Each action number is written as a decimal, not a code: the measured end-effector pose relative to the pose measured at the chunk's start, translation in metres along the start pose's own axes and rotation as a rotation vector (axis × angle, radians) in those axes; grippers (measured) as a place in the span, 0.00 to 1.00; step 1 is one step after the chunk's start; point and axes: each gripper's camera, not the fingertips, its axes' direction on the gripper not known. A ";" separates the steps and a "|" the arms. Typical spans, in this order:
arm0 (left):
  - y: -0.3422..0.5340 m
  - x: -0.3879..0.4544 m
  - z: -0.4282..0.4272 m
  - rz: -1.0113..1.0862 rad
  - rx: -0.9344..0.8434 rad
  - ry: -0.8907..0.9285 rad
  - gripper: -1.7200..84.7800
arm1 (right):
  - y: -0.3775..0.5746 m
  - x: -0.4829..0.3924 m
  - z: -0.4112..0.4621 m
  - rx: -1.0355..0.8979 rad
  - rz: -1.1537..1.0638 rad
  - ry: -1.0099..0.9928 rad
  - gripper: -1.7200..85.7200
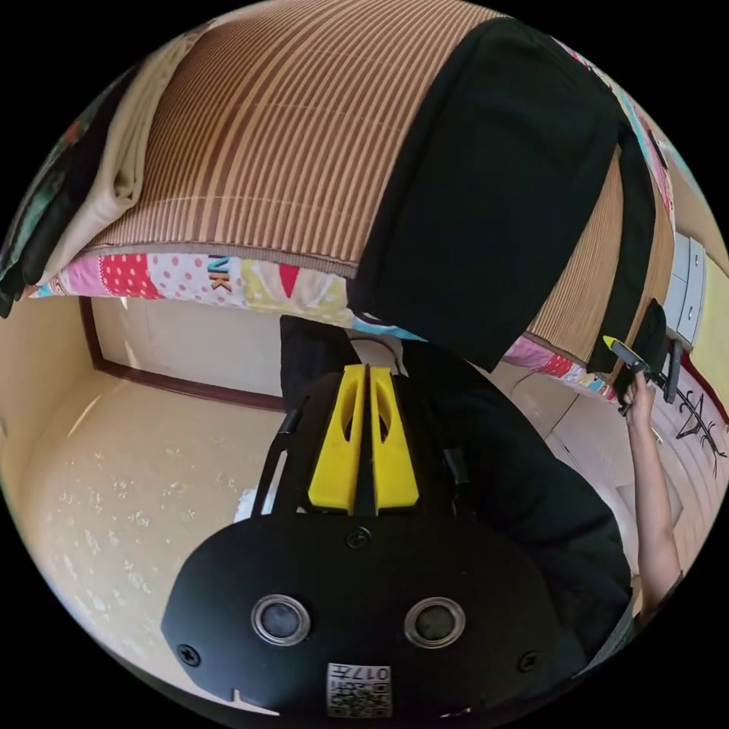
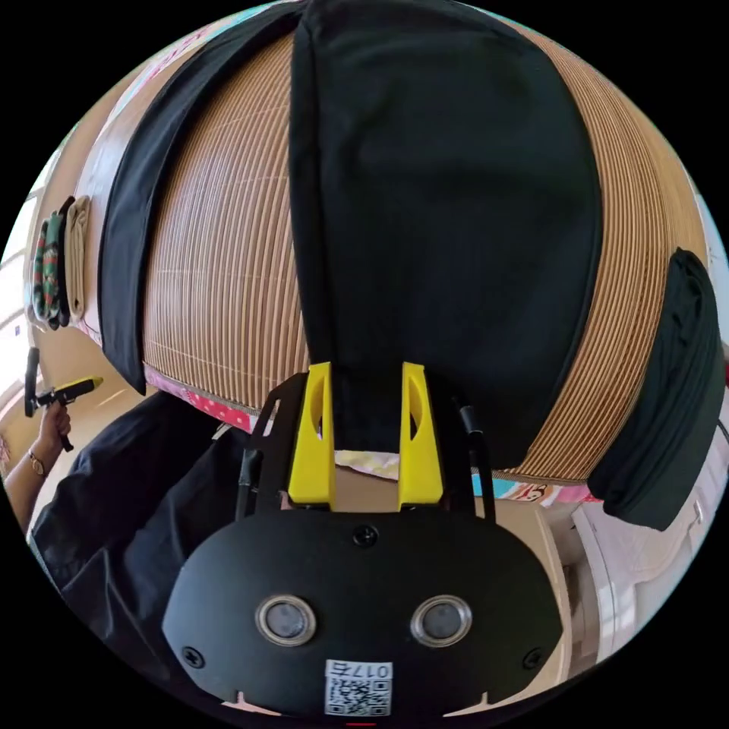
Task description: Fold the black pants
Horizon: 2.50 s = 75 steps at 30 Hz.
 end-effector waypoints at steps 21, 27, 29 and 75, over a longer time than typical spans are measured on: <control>-0.004 0.191 -0.032 0.441 -0.026 0.070 0.01 | 0.201 0.107 -0.105 0.162 0.264 -0.447 0.13; -0.001 0.172 -0.026 0.376 -0.038 0.114 0.01 | 0.219 0.135 -0.097 0.173 0.279 -0.600 0.15; 0.002 0.164 -0.025 0.357 -0.040 0.114 0.01 | 0.227 0.139 -0.097 0.166 0.294 -0.606 0.14; 0.057 0.203 -0.046 0.533 0.058 0.202 0.01 | 0.211 -0.030 -0.197 -0.121 -0.553 -0.682 0.11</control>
